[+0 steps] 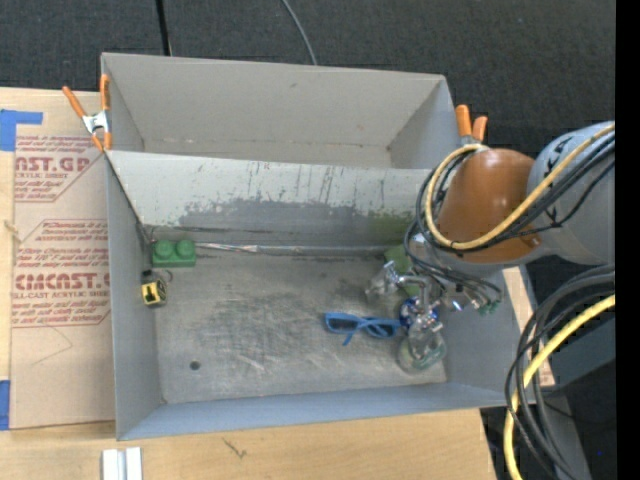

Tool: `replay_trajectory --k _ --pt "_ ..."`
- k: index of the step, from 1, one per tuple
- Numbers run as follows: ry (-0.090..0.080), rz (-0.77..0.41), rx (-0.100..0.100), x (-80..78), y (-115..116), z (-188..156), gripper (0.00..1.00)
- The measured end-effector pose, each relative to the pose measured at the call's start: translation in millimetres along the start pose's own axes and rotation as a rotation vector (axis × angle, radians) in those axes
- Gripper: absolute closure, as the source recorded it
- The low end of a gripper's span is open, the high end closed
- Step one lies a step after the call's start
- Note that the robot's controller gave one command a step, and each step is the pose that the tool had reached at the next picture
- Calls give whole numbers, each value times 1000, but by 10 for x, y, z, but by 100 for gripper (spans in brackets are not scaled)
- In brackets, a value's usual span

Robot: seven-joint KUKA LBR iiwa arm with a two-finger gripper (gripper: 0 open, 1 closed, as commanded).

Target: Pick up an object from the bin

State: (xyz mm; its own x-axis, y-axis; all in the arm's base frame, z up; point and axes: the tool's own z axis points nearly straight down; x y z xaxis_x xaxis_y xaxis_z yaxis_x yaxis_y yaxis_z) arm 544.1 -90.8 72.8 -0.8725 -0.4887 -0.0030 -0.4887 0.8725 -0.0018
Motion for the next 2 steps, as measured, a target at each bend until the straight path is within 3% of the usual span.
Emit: replay_trajectory --k 1,2 --pt "24 2 -6 44 -16 -50 100" --pt "-3 -484 3 -85 -729 -1380 100"
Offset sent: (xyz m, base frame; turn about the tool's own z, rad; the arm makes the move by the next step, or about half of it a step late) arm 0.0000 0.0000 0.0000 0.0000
